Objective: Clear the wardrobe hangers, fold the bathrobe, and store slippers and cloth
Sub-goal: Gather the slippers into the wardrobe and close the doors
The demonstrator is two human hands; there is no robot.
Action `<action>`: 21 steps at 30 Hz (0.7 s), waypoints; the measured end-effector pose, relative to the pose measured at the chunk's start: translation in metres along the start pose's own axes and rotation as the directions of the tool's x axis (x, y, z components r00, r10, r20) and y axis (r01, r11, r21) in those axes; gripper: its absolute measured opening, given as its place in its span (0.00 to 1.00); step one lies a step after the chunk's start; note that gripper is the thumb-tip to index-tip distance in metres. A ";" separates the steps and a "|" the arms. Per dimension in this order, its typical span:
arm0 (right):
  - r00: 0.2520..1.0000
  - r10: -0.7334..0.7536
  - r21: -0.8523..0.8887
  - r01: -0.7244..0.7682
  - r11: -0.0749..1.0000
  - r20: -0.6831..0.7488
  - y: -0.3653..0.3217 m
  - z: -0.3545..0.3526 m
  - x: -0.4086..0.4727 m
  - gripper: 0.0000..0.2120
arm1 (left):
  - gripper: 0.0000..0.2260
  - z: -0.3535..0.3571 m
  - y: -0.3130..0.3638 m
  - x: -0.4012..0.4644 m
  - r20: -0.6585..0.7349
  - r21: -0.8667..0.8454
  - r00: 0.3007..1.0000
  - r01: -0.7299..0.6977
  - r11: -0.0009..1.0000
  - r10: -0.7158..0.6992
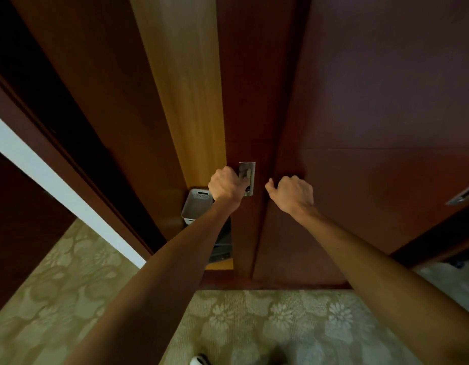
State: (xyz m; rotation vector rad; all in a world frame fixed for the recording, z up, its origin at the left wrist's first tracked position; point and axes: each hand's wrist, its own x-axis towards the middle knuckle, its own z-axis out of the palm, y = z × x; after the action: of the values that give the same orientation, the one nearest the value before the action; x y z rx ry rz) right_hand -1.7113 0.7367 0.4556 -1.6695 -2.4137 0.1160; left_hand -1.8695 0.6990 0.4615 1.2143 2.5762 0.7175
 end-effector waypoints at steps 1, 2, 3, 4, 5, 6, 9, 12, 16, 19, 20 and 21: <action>1.000 -0.001 -0.006 0.001 1.000 0.001 0.007 -0.001 0.000 0.30 | 0.16 0.004 0.004 -0.002 0.000 0.010 1.000 -0.012 1.000 0.012; 1.000 -0.003 -0.008 0.003 1.000 0.005 0.013 -0.001 0.000 0.30 | 0.17 0.007 0.009 -0.004 0.002 0.022 1.000 -0.021 1.000 0.021; 1.000 -0.005 -0.009 0.005 1.000 0.009 0.020 -0.002 0.000 0.31 | 0.17 0.010 0.014 -0.005 0.003 0.032 0.999 -0.032 0.999 0.032; 1.000 -0.007 -0.012 0.007 1.000 0.010 0.026 -0.003 0.000 0.31 | 0.18 0.013 0.019 -0.007 0.004 0.037 0.999 -0.045 0.998 0.045; 1.000 -0.008 -0.017 0.008 1.000 0.010 0.033 -0.005 0.000 0.31 | 0.18 0.016 0.024 -0.009 0.008 0.040 0.999 -0.054 0.998 0.054; 1.000 -0.009 -0.021 0.009 1.000 0.007 0.039 -0.006 0.000 0.31 | 0.19 0.018 0.030 -0.011 0.012 0.044 0.998 -0.058 0.997 0.058; 1.000 -0.012 -0.021 0.012 1.000 0.004 0.057 -0.009 0.000 0.30 | 0.19 0.029 0.043 -0.016 0.012 0.049 0.997 -0.071 0.996 0.070; 1.000 -0.015 -0.021 0.015 1.000 -0.001 0.074 -0.010 0.002 0.30 | 0.18 0.039 0.056 -0.022 0.003 0.042 0.996 -0.089 0.995 0.089; 1.000 -0.012 -0.037 0.012 0.999 -0.010 0.096 -0.010 0.003 0.31 | 0.18 0.049 0.073 -0.028 -0.005 0.075 0.994 -0.112 0.991 0.112; 1.000 0.002 -0.051 -0.003 0.999 -0.008 0.111 -0.009 0.004 0.31 | 0.18 0.056 0.084 -0.033 -0.004 0.082 0.992 -0.124 0.989 0.125; 1.000 0.005 -0.052 -0.005 0.999 -0.007 0.116 -0.009 0.004 0.31 | 0.18 0.058 0.088 -0.034 -0.003 0.083 0.992 -0.127 0.988 0.128; 1.000 0.002 -0.051 -0.002 0.999 -0.007 0.122 -0.009 0.004 0.32 | 0.18 0.059 0.091 -0.036 -0.004 0.085 0.991 -0.132 0.988 0.133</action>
State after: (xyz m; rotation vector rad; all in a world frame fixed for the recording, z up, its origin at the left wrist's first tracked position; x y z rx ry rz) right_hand -1.5992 0.7837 0.4435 -1.6910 -2.4294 0.0485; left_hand -1.7633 0.7413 0.4561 1.4232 2.5766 0.6458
